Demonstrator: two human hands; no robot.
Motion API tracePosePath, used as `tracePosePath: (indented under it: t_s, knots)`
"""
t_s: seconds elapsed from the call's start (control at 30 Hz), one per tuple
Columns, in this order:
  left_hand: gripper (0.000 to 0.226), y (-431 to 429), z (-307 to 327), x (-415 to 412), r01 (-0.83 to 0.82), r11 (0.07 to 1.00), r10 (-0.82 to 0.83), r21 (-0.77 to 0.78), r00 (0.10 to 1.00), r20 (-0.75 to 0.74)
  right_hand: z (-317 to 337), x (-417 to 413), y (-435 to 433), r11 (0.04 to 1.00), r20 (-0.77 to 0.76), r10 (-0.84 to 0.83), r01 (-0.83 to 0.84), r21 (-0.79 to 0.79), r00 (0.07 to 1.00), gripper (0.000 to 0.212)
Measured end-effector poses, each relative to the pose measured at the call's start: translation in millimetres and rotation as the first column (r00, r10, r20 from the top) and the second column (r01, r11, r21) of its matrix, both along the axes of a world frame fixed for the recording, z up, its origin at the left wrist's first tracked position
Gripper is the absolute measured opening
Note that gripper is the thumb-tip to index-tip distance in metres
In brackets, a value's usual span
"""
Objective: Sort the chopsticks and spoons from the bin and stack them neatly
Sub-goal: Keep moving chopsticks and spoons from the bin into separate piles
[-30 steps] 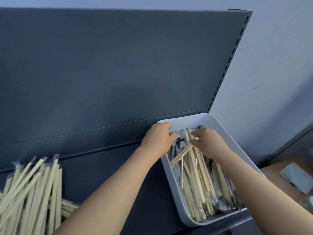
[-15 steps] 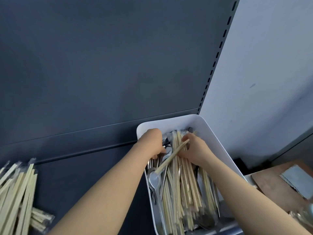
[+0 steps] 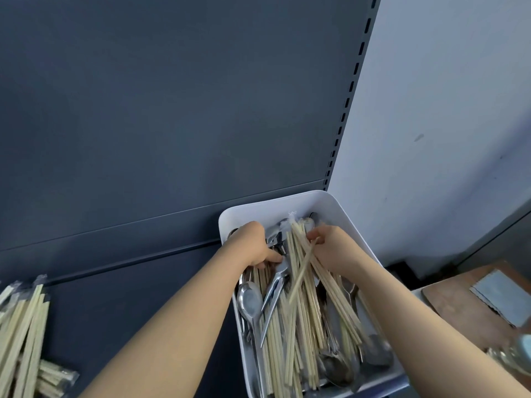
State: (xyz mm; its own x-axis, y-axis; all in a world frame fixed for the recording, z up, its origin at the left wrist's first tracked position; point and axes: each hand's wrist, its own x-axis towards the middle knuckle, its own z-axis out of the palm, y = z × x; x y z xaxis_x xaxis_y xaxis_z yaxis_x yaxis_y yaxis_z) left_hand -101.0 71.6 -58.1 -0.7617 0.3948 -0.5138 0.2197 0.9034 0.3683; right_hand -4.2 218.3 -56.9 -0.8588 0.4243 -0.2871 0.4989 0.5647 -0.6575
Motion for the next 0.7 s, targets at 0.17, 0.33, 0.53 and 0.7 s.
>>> tracePosePath:
  t_s: [0.17, 0.33, 0.53, 0.7]
  knots:
    - [0.049, 1.9, -2.7, -0.2, -0.023, 1.0, 0.023, -0.004, 0.999, -0.047, -2.1, 5.6, -0.3, 1.0, -0.035, -0.015, 0.015, -0.003, 0.999, 0.022]
    - [0.042, 2.4, -5.5, 4.8, -0.029, 0.999, 0.03, 0.031, 0.999, -0.023, -4.1, 8.5, -1.7, 0.996, -0.03, 0.021, -0.018, 0.092, 0.999, 0.033]
    - [0.027, -3.9, 6.1, 16.3, -0.041, 0.991, 0.038, 0.124, 0.999, 0.022, -0.2, 9.0, -0.2, 0.998, -0.076, -0.047, 0.049, 0.026, 0.996, 0.021]
    - [0.021, -8.3, 11.1, 21.4, -0.006, 0.992, 0.017, 0.123, 0.996, -0.085, 7.1, 11.6, 2.3, 0.999, -0.101, -0.051, 0.052, 0.009, 0.994, 0.027]
